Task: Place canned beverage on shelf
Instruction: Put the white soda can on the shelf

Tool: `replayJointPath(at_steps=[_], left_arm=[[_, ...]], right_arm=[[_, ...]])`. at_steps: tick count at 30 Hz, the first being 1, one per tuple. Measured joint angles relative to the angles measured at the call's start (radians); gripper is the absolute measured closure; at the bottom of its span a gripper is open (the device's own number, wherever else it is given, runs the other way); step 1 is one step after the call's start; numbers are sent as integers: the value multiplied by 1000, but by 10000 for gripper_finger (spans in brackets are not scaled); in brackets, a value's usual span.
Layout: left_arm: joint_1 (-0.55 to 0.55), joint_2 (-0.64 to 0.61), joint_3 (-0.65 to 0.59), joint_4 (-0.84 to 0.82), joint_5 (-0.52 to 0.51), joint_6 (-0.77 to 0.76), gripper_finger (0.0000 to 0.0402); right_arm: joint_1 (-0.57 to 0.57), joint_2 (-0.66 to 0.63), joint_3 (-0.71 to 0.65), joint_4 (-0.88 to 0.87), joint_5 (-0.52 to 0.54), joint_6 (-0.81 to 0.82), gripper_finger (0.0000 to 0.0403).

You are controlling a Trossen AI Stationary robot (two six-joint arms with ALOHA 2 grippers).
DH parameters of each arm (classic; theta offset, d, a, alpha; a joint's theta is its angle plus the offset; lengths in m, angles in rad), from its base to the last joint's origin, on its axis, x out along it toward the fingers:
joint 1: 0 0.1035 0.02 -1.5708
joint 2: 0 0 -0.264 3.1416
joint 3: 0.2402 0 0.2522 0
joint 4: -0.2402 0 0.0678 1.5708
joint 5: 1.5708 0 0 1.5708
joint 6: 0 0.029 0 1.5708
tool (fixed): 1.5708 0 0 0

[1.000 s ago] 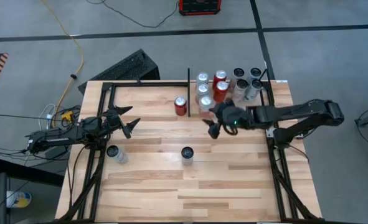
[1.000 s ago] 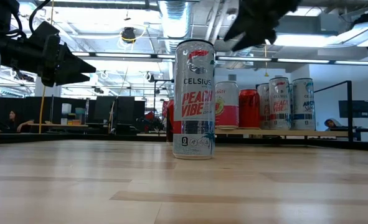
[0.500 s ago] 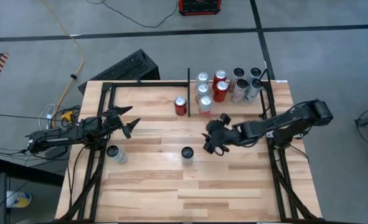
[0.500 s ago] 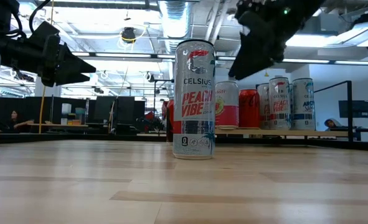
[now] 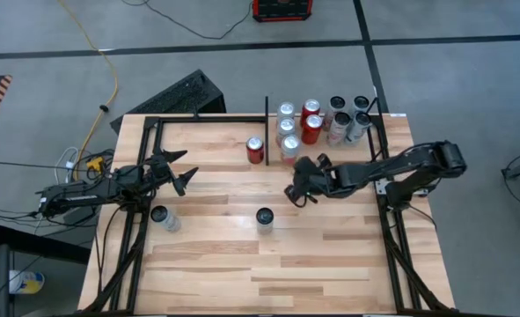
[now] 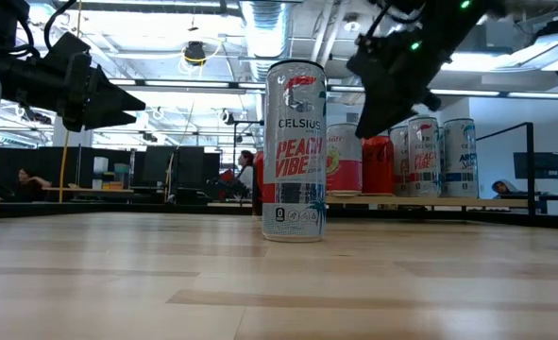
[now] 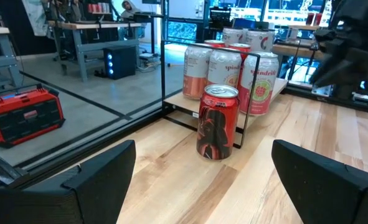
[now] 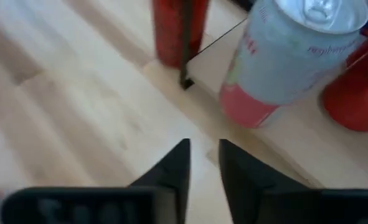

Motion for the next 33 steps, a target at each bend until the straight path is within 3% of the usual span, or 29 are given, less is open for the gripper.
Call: replayJointPath(at_steps=[6, 33], left_arm=[[0, 0, 0, 0, 0, 0, 40], [0, 0, 0, 0, 0, 0, 40]], right_arm=[[-55, 49, -1, 3, -7, 30, 386], [-282, 50, -1, 29, -75, -112, 386]])
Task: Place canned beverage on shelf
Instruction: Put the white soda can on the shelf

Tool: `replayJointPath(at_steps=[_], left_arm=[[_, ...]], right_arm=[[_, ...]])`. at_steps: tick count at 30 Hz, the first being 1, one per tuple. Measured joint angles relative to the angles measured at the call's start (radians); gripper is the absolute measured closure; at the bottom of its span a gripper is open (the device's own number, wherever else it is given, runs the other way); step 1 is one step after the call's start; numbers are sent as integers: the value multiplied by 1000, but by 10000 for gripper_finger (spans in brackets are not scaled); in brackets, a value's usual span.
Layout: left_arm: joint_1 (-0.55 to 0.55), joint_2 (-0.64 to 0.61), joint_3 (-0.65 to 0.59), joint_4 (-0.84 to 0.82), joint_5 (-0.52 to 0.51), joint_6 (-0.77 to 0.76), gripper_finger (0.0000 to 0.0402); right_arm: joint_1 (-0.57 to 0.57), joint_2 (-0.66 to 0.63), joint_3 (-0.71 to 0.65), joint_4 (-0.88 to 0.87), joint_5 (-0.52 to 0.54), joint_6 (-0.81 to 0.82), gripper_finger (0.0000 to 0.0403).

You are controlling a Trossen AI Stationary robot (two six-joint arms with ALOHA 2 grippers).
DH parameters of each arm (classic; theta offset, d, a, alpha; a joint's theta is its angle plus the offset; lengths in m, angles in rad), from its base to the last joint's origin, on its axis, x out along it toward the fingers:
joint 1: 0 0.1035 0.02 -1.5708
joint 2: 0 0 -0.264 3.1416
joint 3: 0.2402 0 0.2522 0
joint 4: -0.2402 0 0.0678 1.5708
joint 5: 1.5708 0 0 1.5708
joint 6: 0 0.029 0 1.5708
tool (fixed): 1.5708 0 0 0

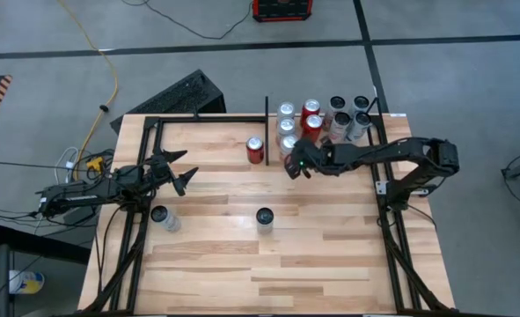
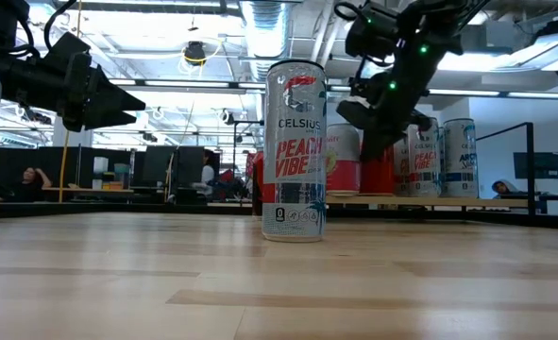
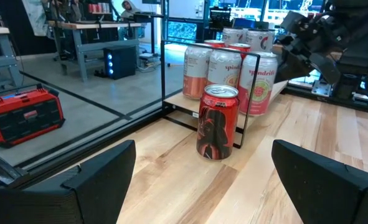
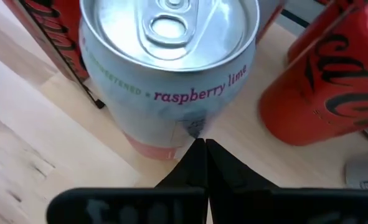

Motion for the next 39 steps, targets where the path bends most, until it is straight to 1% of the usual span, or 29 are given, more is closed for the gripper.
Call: replayJointPath(at_steps=[3, 12, 18, 21, 23, 27, 31, 34, 39], left_arm=[[0, 0, 0, 0, 0, 0, 40], [0, 0, 0, 0, 0, 0, 40], [0, 0, 0, 0, 0, 0, 40], [0, 0, 0, 0, 0, 0, 40], [0, 0, 0, 0, 0, 0, 40], [0, 0, 0, 0, 0, 0, 40], [0, 0, 0, 0, 0, 0, 40], [0, 0, 0, 0, 0, 0, 40], [0, 0, 0, 0, 0, 0, 40]], right_arm=[[-16, 0, 0, 24, -20, -28, 385], [-55, 0, 0, 43, -21, -76, 384], [-68, 0, 1, 106, -45, -132, 384], [-68, -4, 1, 70, -45, -132, 384], [-60, -17, 1, 23, -45, -124, 384], [-14, -42, 10, -47, -52, -42, 384], [49, -47, 11, -18, -110, -6, 384], [79, -42, 11, 14, -122, -1, 384], [64, -39, 11, 57, -119, -6, 384]])
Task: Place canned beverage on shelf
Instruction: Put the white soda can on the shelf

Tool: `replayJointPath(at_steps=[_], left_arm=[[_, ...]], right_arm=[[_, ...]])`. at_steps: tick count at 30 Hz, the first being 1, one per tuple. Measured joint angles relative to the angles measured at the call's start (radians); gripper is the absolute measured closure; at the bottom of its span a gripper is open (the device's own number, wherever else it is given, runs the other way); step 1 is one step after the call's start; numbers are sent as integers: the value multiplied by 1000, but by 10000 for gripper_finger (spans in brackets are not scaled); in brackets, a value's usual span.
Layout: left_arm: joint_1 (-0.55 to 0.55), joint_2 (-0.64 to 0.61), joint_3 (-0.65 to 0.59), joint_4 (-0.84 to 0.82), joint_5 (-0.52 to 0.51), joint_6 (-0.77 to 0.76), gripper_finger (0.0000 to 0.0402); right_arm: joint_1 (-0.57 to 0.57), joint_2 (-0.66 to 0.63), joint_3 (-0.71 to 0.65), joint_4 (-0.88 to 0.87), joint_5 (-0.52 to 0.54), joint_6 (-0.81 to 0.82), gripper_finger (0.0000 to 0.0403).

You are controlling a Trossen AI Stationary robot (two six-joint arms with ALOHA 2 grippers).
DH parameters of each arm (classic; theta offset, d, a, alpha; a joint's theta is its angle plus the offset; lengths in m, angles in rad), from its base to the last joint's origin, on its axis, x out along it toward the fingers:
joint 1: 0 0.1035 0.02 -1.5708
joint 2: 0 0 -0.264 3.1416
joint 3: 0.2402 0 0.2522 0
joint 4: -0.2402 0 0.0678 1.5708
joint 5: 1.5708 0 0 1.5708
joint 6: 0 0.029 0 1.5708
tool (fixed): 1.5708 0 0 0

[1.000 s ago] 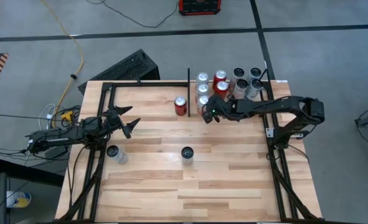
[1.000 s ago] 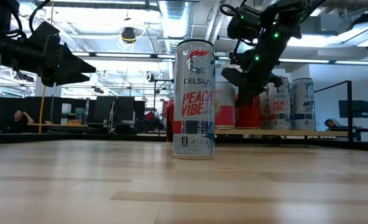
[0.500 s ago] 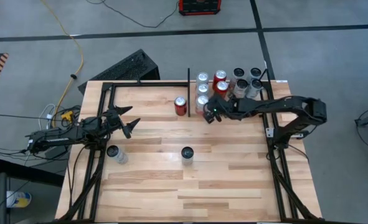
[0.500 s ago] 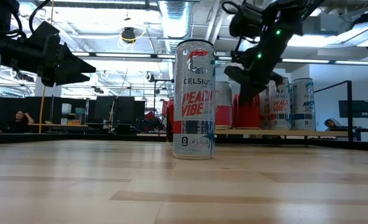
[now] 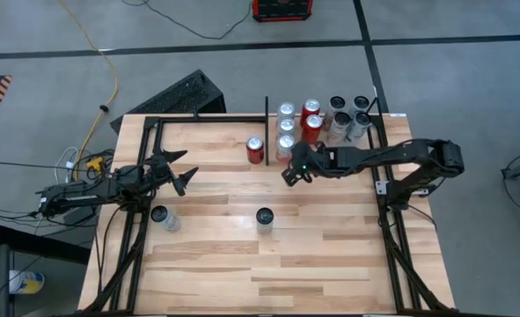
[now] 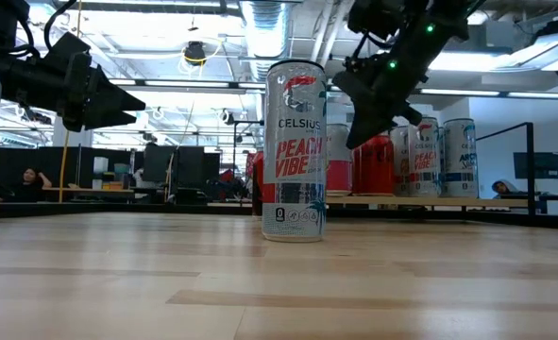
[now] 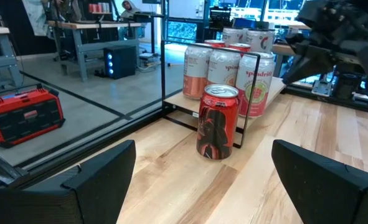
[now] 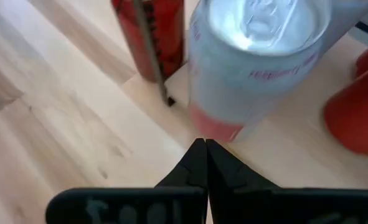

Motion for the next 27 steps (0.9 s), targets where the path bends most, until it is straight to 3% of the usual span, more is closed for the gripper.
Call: replayJointPath(at_steps=[16, 27], left_arm=[[0, 0, 0, 0, 0, 0, 40], [0, 0, 0, 0, 0, 0, 40]], right_arm=[[-84, 0, 0, 34, -26, -65, 384], [-98, 0, -1, 27, 24, -75, 385]])
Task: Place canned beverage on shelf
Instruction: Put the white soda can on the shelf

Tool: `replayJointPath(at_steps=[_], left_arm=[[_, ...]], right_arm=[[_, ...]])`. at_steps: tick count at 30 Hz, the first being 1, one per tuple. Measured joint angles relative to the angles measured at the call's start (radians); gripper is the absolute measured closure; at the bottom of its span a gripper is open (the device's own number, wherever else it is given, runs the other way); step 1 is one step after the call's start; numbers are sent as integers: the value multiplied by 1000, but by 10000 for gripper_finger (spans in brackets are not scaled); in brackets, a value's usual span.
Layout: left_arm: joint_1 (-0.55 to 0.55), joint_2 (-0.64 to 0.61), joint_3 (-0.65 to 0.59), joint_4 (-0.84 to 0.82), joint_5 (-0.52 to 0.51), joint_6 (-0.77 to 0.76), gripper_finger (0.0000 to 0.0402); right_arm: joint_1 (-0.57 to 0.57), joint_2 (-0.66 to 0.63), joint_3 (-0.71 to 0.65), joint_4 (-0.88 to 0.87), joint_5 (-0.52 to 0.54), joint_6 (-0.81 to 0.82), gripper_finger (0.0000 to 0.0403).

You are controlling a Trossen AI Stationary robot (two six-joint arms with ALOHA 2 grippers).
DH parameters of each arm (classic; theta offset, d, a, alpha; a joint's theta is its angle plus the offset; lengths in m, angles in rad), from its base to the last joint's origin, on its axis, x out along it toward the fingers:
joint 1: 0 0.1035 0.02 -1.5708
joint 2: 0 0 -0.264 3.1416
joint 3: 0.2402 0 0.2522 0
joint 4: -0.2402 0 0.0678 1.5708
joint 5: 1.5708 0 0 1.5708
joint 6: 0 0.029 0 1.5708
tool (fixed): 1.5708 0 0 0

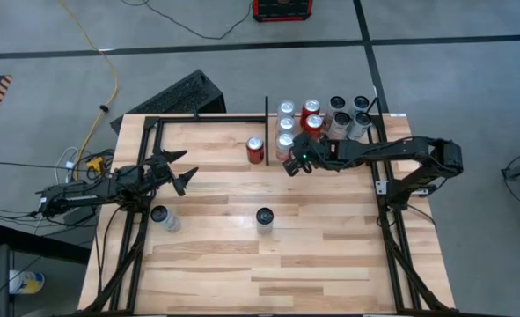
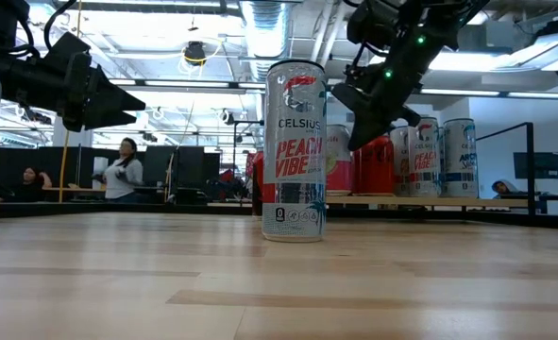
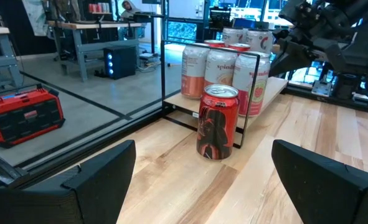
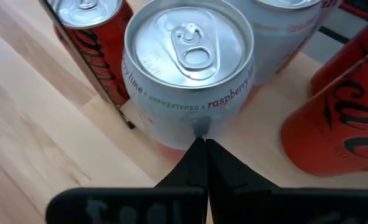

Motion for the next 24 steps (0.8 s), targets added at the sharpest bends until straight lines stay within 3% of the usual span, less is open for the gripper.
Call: replayJointPath(at_steps=[24], left_arm=[[0, 0, 0, 0, 0, 0, 40]], right_arm=[[58, 0, 0, 12, -21, 27, 385]])
